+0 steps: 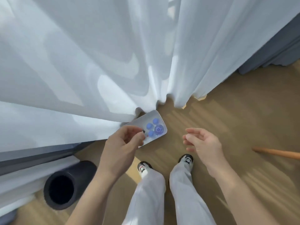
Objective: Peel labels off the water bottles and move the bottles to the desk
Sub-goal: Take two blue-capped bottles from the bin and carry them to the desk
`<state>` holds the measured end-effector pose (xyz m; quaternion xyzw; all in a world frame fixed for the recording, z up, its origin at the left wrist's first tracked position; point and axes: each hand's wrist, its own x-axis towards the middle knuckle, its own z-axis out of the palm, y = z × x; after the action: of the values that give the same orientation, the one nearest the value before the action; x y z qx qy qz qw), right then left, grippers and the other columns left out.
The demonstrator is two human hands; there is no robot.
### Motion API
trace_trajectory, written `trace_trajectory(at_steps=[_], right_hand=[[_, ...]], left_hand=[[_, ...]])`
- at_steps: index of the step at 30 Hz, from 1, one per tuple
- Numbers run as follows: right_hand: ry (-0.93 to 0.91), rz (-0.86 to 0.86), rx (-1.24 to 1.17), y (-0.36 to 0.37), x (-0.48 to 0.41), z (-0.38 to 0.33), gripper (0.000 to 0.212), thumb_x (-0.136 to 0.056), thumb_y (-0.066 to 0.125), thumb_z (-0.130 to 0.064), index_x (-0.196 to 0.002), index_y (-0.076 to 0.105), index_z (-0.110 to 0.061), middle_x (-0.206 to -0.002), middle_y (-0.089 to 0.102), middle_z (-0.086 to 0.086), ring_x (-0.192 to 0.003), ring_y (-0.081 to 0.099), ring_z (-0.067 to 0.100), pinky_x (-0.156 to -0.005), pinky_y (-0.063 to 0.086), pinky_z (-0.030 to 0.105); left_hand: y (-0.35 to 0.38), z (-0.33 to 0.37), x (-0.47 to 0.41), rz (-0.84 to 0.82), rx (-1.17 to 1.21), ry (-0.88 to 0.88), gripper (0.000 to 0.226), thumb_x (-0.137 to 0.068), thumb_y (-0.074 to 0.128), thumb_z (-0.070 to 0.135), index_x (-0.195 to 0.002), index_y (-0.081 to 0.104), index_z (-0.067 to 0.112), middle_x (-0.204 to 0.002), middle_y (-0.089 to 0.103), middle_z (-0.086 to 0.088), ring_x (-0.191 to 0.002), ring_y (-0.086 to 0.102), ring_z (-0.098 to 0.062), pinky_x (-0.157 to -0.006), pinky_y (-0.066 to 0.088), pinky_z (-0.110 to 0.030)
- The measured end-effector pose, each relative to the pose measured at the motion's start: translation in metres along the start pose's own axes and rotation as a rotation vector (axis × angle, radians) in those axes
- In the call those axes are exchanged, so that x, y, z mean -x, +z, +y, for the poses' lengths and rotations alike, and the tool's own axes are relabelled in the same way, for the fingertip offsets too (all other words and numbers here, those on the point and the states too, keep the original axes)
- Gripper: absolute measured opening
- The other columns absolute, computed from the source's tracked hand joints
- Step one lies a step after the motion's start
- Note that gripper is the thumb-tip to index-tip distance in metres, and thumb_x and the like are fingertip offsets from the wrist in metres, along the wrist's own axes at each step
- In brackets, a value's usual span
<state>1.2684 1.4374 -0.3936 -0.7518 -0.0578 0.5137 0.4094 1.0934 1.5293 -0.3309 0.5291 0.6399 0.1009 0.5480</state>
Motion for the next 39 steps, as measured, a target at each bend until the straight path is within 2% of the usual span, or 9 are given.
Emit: trace_trajectory(at_steps=[5, 10, 14, 18, 23, 26, 29, 33, 39], right_hand=[[0.012, -0.021, 0.026, 0.031, -0.079, 0.072, 0.021, -0.087, 0.054, -0.002, -0.086, 0.064, -0.021, -0.076, 0.069, -0.002, -0.066, 0.063, 0.009, -0.067, 0.053, 0.026], [0.020, -0.082, 0.221, 0.055, -0.156, 0.170, 0.019, -0.083, 0.061, -0.010, -0.082, 0.063, -0.030, -0.082, 0.070, -0.001, -0.074, 0.065, 0.018, -0.078, 0.054, 0.042], [-0.051, -0.128, 0.426, 0.069, -0.217, 0.240, 0.022, -0.080, 0.065, -0.013, -0.092, 0.060, -0.031, -0.094, 0.069, -0.004, -0.075, 0.063, 0.000, -0.071, 0.049, 0.018], [-0.223, -0.331, 0.876, 0.096, -0.293, 0.264, 0.060, -0.076, 0.069, -0.034, -0.130, 0.044, -0.029, -0.123, 0.053, -0.011, -0.100, 0.057, 0.008, -0.083, 0.043, 0.024], [-0.534, -0.392, 1.184, 0.117, -0.374, 0.276, 0.078, -0.075, 0.068, -0.034, -0.141, 0.028, -0.026, -0.141, 0.039, -0.010, -0.126, 0.041, 0.011, -0.093, 0.037, 0.025], [-0.569, -0.455, 1.270, 0.126, -0.399, 0.291, 0.073, -0.072, 0.068, -0.026, -0.137, 0.034, -0.027, -0.135, 0.047, -0.007, -0.120, 0.048, 0.016, -0.093, 0.042, 0.030], [-0.569, -0.505, 1.343, 0.135, -0.409, 0.297, 0.078, -0.070, 0.072, -0.028, -0.138, 0.033, -0.029, -0.135, 0.047, -0.007, -0.117, 0.051, 0.019, -0.088, 0.044, 0.031], [-0.618, -0.428, 1.249, 0.144, -0.410, 0.308, 0.073, -0.068, 0.073, -0.029, -0.134, 0.041, -0.027, -0.126, 0.054, -0.005, -0.111, 0.054, 0.021, -0.080, 0.043, 0.028], [-0.635, -0.320, 1.060, 0.143, -0.405, 0.295, 0.045, -0.054, 0.078, -0.026, -0.094, 0.058, -0.021, -0.084, 0.064, -0.003, -0.078, 0.057, 0.021, -0.067, 0.045, 0.032]], left_hand=[[0.047, -0.084, -0.077, -0.062, -0.094, -0.100, 0.007, -0.083, 0.064, 0.020, -0.085, 0.067, 0.026, -0.081, 0.074, 0.003, -0.079, 0.069, -0.013, -0.082, 0.054, -0.034], [0.096, -0.199, -0.153, -0.107, -0.344, -0.110, 0.009, -0.084, 0.061, 0.025, -0.093, 0.062, 0.028, -0.085, 0.066, 0.016, -0.085, 0.063, -0.009, -0.071, 0.044, -0.021], [0.134, -0.298, -0.211, -0.134, -0.526, -0.155, 0.041, -0.081, 0.064, 0.029, -0.119, 0.052, 0.026, -0.112, 0.064, 0.006, -0.098, 0.062, -0.016, -0.087, 0.048, -0.032], [0.164, -0.369, -0.281, -0.178, -0.386, -0.206, 0.079, -0.072, 0.074, 0.027, -0.139, 0.031, 0.033, -0.132, 0.050, 0.003, -0.096, 0.061, -0.015, -0.085, 0.050, -0.035], [0.180, -0.423, -0.363, -0.275, -0.607, -0.005, 0.080, -0.065, 0.076, 0.033, -0.136, 0.039, 0.033, -0.135, 0.053, 0.007, -0.115, 0.055, -0.015, -0.090, 0.042, -0.026], [0.187, -0.430, -0.376, -0.228, -0.744, 0.128, 0.071, -0.068, 0.076, 0.037, -0.131, 0.045, 0.034, -0.132, 0.055, 0.007, -0.119, 0.053, -0.018, -0.091, 0.042, -0.028], [0.192, -0.433, -0.374, -0.145, -0.661, 0.153, 0.065, -0.069, 0.075, 0.034, -0.129, 0.048, 0.032, -0.128, 0.058, 0.005, -0.115, 0.055, -0.019, -0.091, 0.044, -0.031], [0.200, -0.440, -0.360, -0.007, -0.455, 0.095, 0.060, -0.073, 0.072, 0.024, -0.128, 0.050, 0.031, -0.128, 0.060, 0.005, -0.116, 0.055, -0.017, -0.094, 0.043, -0.028], [0.186, -0.429, -0.358, 0.046, -0.476, 0.110, 0.041, -0.072, 0.068, 0.030, -0.112, 0.060, 0.028, -0.101, 0.071, 0.003, -0.094, 0.062, -0.022, -0.076, 0.046, -0.028]])
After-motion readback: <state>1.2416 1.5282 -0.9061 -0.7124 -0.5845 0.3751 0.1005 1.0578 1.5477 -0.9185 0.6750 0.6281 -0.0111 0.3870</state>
